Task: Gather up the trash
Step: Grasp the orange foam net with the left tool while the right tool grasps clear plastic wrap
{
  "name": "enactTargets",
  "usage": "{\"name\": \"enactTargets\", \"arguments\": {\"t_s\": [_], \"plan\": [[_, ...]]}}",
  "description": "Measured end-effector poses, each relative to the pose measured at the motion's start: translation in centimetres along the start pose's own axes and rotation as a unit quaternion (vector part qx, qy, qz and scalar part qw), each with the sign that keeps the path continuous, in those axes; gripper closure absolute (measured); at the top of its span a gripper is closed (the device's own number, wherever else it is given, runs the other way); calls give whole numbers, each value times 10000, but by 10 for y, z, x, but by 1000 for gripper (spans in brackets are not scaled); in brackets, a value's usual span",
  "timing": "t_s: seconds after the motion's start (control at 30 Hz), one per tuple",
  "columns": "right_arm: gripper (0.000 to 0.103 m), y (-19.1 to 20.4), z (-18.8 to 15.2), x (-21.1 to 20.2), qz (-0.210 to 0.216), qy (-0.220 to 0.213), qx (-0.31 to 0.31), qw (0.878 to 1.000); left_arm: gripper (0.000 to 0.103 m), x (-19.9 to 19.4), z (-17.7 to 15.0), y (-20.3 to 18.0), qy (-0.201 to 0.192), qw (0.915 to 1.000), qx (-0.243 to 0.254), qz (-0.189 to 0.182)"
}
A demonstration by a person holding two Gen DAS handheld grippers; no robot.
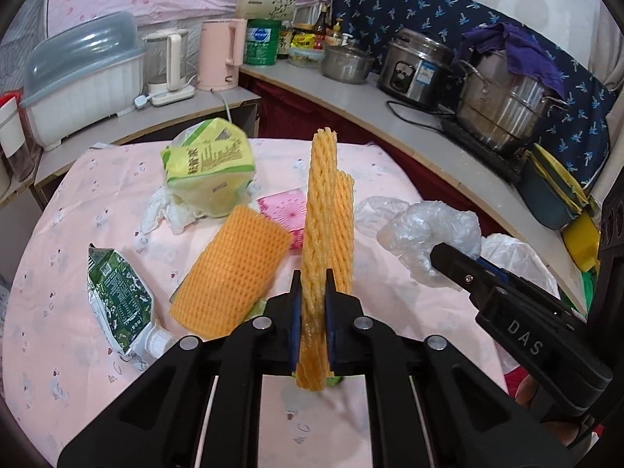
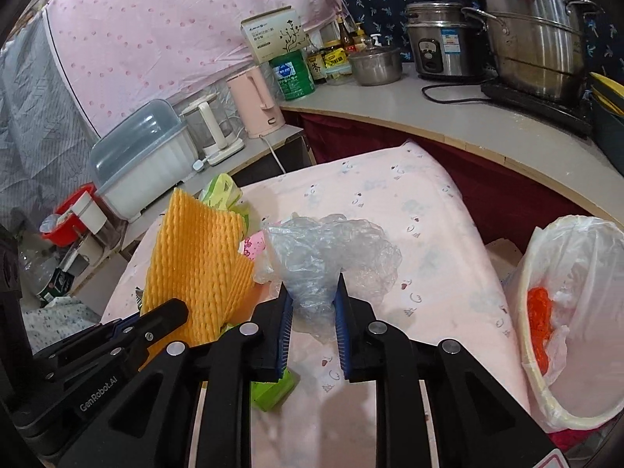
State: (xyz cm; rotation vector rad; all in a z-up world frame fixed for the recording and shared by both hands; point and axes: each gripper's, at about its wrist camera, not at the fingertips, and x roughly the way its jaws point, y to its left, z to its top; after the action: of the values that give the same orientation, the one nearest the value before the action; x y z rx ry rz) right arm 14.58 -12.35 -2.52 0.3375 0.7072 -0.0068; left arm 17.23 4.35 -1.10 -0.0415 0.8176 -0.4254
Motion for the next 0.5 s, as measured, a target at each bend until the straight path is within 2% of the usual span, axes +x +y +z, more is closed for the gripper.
{"name": "enactTargets", "arguments": {"t_s": [0.5], "plan": [[84, -70, 5, -97, -385, -754, 432, 9955, 94, -27, -6, -109, -163, 9959, 716, -520]]}}
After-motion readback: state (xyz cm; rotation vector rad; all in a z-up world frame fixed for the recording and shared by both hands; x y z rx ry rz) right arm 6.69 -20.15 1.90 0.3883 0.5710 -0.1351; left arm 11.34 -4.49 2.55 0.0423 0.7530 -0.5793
